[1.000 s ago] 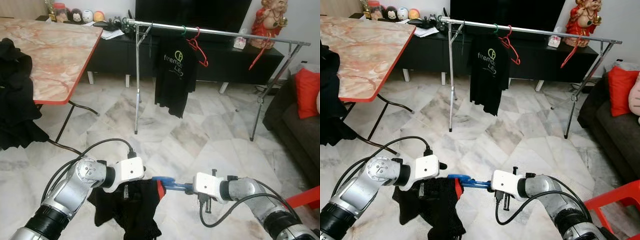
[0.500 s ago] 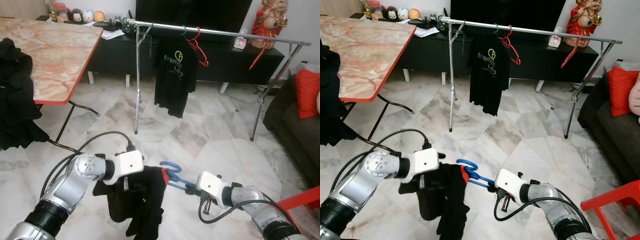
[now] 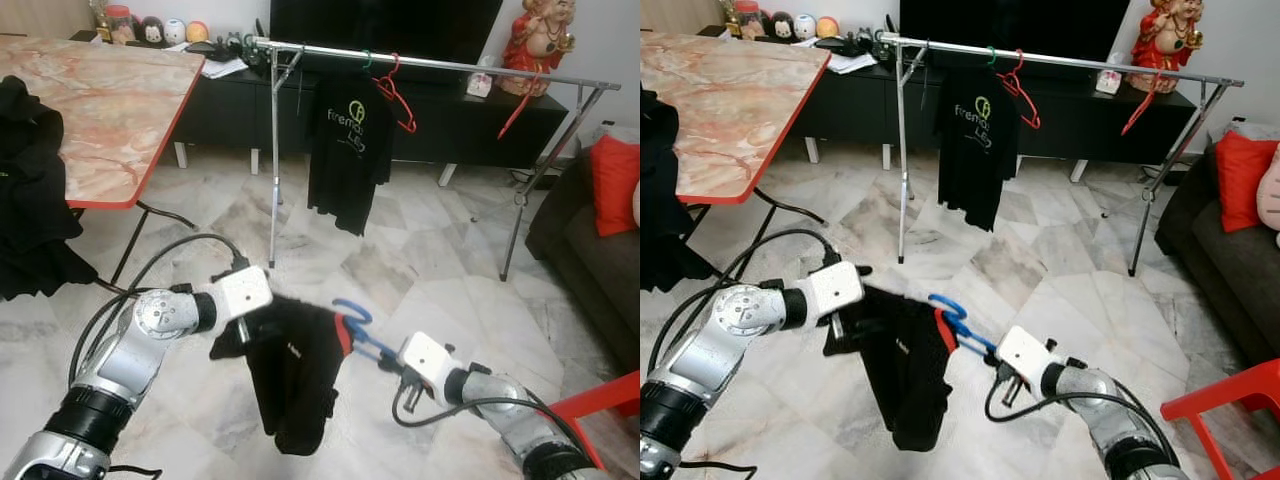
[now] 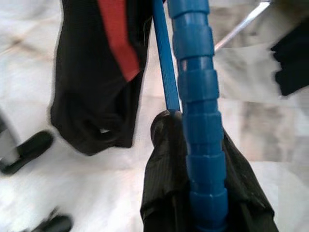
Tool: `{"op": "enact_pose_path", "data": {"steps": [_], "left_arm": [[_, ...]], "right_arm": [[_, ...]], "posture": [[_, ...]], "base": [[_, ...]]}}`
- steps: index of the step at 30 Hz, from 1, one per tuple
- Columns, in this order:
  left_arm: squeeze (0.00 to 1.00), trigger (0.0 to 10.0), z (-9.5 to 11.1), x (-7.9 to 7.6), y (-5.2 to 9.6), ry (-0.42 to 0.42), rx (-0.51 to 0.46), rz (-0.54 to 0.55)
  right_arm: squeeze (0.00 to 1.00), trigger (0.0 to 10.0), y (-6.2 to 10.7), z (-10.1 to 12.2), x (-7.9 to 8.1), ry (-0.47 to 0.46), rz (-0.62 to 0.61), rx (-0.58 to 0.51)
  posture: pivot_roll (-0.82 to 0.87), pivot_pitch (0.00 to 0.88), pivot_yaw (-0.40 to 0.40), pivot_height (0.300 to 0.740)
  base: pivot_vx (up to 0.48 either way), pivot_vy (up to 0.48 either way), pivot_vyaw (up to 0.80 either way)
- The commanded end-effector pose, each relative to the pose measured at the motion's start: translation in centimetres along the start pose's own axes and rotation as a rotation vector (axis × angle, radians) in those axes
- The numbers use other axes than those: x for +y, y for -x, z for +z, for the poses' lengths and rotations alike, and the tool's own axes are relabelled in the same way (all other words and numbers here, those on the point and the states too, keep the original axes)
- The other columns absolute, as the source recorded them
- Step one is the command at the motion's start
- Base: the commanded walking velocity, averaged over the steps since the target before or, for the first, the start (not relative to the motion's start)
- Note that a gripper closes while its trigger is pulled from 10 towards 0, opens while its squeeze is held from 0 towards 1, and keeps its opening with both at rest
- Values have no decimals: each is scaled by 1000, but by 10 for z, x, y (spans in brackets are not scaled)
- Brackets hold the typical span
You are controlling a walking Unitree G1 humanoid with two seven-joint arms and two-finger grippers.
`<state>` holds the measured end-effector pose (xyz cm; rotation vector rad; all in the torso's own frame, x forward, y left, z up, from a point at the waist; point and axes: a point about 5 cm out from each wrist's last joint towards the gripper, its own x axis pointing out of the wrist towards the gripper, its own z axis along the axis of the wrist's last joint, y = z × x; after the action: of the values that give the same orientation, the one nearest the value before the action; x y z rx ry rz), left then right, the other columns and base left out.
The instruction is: Hang hanger
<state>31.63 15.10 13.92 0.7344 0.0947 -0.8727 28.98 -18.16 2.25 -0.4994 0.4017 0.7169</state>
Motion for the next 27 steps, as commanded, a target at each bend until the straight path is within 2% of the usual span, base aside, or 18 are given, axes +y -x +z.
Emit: {"op": "enact_pose_path", "data": {"steps": [1,4,6,9,10,11,14,16,21,24,27], "left_arm": [[0,10000,4,3,-3,4,-22,48],[0,10000,3,-4,-6,44,-36,90],[0,10000,1,-9,-8,81,-45,112],[0,10000,-3,-22,-12,131,-42,88],[0,10000,-3,-22,-12,131,-42,88],[0,10000,-4,-32,-15,156,-47,79],[0,10000,-3,-47,-21,204,-60,73],[0,10000,-4,-51,-24,221,-57,85],[0,10000,-5,-57,-28,275,-55,157],[0,10000,-5,-57,-30,315,-27,277],[0,10000,-8,-57,-30,296,21,338]], "right_arm": [[0,0,0,15,-17,-34,-96,-58],[0,0,-5,30,-26,-39,-150,-92],[0,0,-8,36,-32,-36,-188,-77],[0,0,-15,47,-34,-48,-206,-83],[0,0,-15,47,-34,-48,-206,-83],[0,0,-20,57,-32,-48,-201,-110],[0,0,-32,76,-23,-41,-168,-159],[0,0,-37,83,-18,-48,-158,-169],[0,0,-48,93,-7,-88,-138,-183],[0,0,-52,98,3,-87,-99,-196],[0,0,-52,97,4,-87,-99,-193]], "posture": [[3,0,-118,740],[-2,0,-121,740],[-2,0,-124,740],[1,0,-128,740],[1,0,-128,740],[4,0,-128,740],[0,0,-130,740],[1,0,-132,740],[11,0,-134,740],[8,0,-130,740],[6,0,-129,740]], "base": [[0,0,0],[0,0,0],[0,0,0],[0,0,0],[0,0,0],[0,0,0],[0,0,0],[0,0,0],[0,0,0],[0,0,0],[0,0,0]]}}
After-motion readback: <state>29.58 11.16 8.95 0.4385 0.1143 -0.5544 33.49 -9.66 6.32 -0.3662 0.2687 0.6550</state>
